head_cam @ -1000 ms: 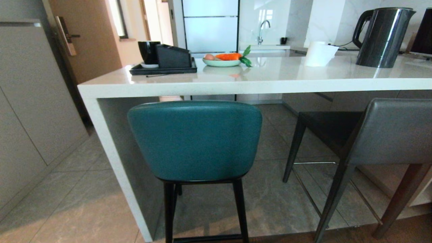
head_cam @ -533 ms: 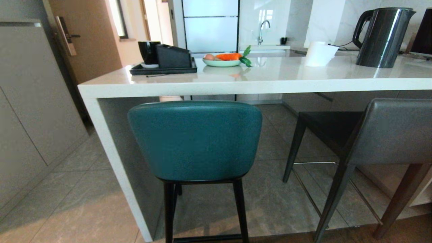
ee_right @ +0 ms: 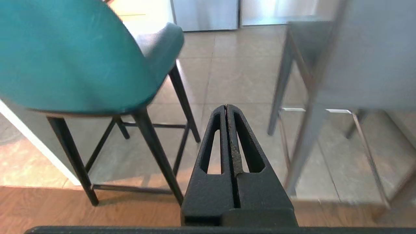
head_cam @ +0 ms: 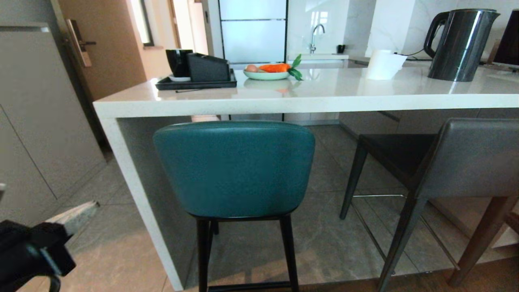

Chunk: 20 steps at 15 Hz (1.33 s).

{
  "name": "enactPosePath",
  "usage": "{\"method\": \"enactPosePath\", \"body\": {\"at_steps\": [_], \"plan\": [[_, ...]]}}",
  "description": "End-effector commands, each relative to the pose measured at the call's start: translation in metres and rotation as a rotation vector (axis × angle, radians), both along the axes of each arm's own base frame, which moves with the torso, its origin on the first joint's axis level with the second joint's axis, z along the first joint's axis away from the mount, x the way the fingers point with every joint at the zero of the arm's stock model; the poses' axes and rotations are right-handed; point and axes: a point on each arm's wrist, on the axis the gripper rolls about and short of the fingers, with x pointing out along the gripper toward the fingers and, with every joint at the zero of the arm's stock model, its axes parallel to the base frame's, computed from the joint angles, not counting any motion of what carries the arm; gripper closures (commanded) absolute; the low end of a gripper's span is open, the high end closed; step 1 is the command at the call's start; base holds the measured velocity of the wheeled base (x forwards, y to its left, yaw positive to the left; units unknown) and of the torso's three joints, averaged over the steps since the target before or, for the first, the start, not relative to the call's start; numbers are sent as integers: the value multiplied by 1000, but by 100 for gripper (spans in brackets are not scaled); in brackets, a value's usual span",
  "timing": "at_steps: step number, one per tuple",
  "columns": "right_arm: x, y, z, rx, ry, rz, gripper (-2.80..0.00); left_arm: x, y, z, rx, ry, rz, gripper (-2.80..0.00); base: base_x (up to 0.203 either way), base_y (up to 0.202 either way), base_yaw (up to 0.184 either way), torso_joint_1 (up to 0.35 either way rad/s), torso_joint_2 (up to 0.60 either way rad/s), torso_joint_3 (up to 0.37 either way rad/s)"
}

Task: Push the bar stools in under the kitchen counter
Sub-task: Pull the blue chair out from under the dining table

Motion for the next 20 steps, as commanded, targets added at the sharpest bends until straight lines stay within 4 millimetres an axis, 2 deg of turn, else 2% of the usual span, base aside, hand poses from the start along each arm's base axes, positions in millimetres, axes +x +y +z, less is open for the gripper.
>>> {"method": "enactPosePath", "body": {"at_steps": [1, 4, 7, 9, 12, 20], "plan": [[46, 13, -8, -9, 78, 94, 0, 67, -1, -29, -4, 49, -2, 0, 0, 0, 0, 0, 0, 0], [79, 26, -16, -12, 123, 140, 0, 105, 8, -49, -17, 53, -14, 0, 0, 0, 0, 0, 0, 0], [119, 38, -24, 1, 93, 147, 0, 149, 21, -53, -19, 10, 11, 0, 0, 0, 0, 0, 0, 0], [139, 49, -26, 12, 78, 140, 0, 168, 29, -58, -17, 4, 30, 0, 0, 0, 0, 0, 0, 0], [154, 61, -27, 43, 80, 119, 0, 183, 28, -78, -19, 54, 6, 0, 0, 0, 0, 0, 0, 0], [183, 76, -37, 57, 47, 136, 0, 215, 5, -71, -21, -21, -62, 0, 0, 0, 0, 0, 0, 0]]}}
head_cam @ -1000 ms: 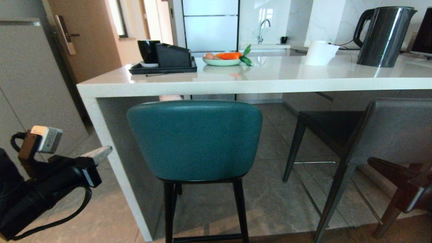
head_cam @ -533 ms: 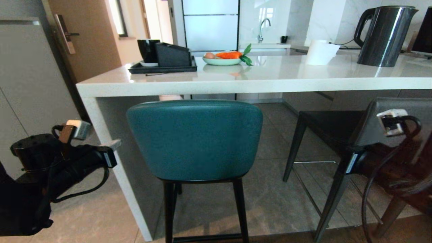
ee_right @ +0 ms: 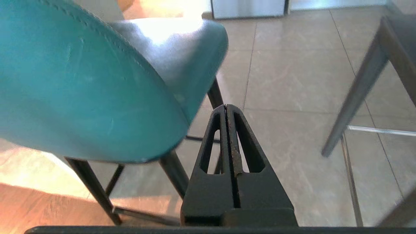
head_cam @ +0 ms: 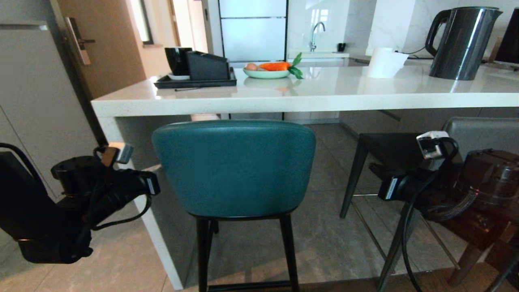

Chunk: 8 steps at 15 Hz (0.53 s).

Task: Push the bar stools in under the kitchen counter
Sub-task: Pull the blue chair out from under the dining table

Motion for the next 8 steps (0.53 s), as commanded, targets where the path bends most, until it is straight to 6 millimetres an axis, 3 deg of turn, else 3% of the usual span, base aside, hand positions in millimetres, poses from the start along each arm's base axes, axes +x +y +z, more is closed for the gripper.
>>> {"method": "enactPosePath", "body": {"at_steps": [1, 8], "plan": [[10, 5, -8, -1, 5, 9, 0, 12, -4, -3, 0, -17, -6, 0, 0, 0, 0, 0, 0, 0], [40, 20, -26, 4, -20, 10, 0, 35, 1, -18, 1, -12, 21, 0, 0, 0, 0, 0, 0, 0]]}}
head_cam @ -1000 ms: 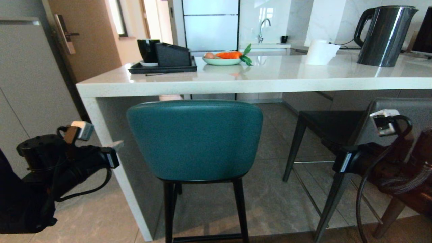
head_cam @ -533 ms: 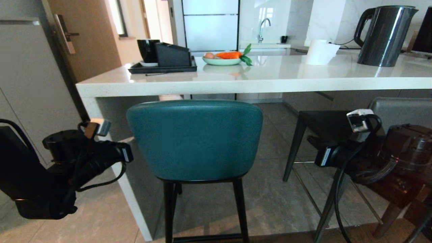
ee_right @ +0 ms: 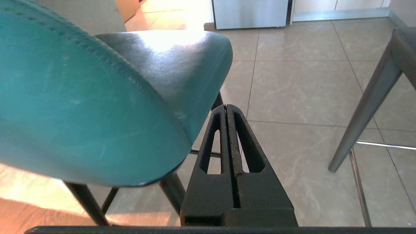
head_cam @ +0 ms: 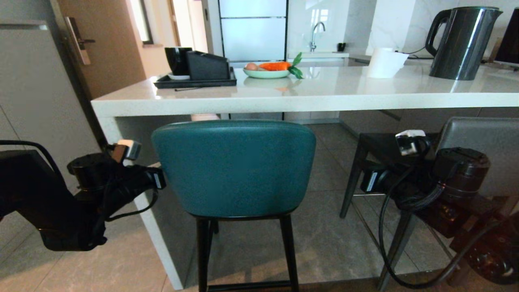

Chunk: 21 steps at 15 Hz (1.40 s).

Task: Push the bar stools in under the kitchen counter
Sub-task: Pull the blue chair out from under the dining table

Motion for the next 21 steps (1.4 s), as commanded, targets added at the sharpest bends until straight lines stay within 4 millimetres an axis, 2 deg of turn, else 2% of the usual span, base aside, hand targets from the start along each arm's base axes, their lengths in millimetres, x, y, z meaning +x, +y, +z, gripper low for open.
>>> {"method": "enactPosePath", "body": {"at_steps": [1, 5, 8, 11, 17, 21], "plan": [[13, 9, -17, -3, 8, 12, 0, 8, 2, -6, 0, 0, 3, 0, 0, 0, 0, 0, 0, 0], [36, 18, -30, 11, -31, 8, 0, 18, 7, -8, 0, -9, 16, 0, 0, 0, 0, 0, 0, 0], [57, 23, -35, 18, -63, -13, 0, 18, 9, -7, -4, -12, 19, 0, 0, 0, 0, 0, 0, 0], [75, 31, -45, 34, -110, -8, 0, 24, 20, -4, -3, -32, 46, 0, 0, 0, 0, 0, 0, 0], [89, 65, -61, 53, -154, 60, 0, 42, 27, -13, -5, -48, 61, 0, 0, 0, 0, 0, 0, 0], [98, 71, -61, 69, -187, 56, 0, 53, 25, -20, -7, -41, 56, 0, 0, 0, 0, 0, 0, 0]]}}
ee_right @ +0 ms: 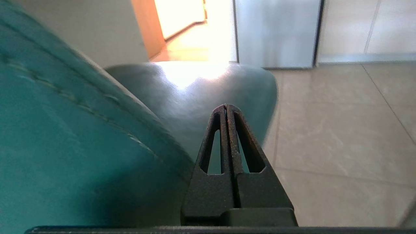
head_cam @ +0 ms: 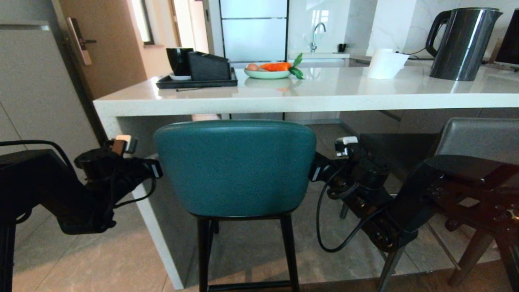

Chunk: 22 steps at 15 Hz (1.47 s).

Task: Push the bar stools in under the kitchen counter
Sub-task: Pull the blue chair out from under the dining table

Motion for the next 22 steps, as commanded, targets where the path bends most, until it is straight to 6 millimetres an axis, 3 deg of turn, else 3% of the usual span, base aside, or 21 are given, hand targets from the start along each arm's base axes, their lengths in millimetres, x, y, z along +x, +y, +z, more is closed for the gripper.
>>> {"method": "enactPosePath", "body": {"at_steps": [1, 3, 6, 14, 19, 22], "plan": [[5, 3, -1, 8, -17, 0, 0, 5, 0, -7, -7, 16, -8, 0, 0, 0, 0, 0, 0, 0], [7, 5, -5, 6, -17, 4, 0, 5, -2, -4, -9, 10, -14, 0, 0, 0, 0, 0, 0, 0], [1, 21, -10, 6, -16, 43, 0, 5, -21, -4, -31, 20, -56, 0, 0, 0, 0, 0, 0, 0], [2, 17, -9, 8, -17, 35, 0, -13, -71, 0, -30, 42, -177, 0, 0, 0, 0, 0, 0, 0], [-3, 20, -2, 10, -25, 46, 0, -39, -87, 7, -28, 56, -227, 0, 0, 0, 0, 0, 0, 0], [-17, 31, 0, 5, -15, 86, 0, -51, -90, 3, -28, 47, -237, 0, 0, 0, 0, 0, 0, 0]]}}
